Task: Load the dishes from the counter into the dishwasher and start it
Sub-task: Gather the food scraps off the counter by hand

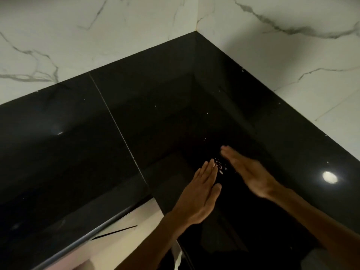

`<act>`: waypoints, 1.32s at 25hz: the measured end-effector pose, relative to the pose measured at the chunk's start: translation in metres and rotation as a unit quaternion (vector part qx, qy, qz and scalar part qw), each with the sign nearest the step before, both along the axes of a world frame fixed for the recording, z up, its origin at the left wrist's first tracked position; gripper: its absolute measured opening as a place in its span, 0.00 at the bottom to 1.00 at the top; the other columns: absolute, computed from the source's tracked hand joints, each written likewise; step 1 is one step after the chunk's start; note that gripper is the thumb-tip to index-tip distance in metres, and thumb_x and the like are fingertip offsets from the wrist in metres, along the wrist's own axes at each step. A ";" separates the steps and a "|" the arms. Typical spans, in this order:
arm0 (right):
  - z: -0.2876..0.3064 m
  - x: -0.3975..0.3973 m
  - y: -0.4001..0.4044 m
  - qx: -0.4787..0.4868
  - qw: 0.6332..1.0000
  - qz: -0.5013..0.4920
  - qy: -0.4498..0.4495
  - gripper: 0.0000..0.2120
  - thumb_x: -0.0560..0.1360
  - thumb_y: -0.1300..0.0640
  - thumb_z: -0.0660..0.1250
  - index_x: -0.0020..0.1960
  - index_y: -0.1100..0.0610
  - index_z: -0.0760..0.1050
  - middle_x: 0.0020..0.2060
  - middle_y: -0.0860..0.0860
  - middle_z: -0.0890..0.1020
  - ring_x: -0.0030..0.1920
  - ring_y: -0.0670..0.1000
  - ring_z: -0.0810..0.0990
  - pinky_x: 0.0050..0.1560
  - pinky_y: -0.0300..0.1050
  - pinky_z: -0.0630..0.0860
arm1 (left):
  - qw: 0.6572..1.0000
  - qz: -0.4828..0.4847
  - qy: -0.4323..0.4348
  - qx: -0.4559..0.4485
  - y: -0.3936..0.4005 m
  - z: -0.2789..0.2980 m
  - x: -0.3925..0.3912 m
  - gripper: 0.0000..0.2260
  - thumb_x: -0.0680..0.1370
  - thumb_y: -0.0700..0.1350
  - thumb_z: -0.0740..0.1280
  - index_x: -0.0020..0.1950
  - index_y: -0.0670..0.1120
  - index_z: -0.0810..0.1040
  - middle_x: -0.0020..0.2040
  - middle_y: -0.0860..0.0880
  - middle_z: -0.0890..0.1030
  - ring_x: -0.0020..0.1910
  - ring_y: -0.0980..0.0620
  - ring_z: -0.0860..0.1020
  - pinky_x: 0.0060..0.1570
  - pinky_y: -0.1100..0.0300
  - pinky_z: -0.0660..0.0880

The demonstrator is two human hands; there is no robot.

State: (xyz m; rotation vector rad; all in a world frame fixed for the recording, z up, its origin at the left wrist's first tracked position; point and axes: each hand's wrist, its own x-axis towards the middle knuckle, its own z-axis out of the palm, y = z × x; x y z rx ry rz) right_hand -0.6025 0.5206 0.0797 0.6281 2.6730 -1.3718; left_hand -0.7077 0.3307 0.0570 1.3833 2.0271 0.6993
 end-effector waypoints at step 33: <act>-0.034 -0.011 -0.062 0.289 0.948 0.129 -0.041 0.33 0.78 0.42 0.31 0.79 0.56 0.43 0.78 0.48 0.44 0.77 0.42 0.39 0.77 0.42 0.39 | 0.986 0.110 0.098 0.084 -0.015 -0.022 0.018 0.25 0.85 0.54 0.44 0.79 0.45 0.54 0.80 0.49 0.54 0.78 0.59 0.48 0.77 0.59 0.45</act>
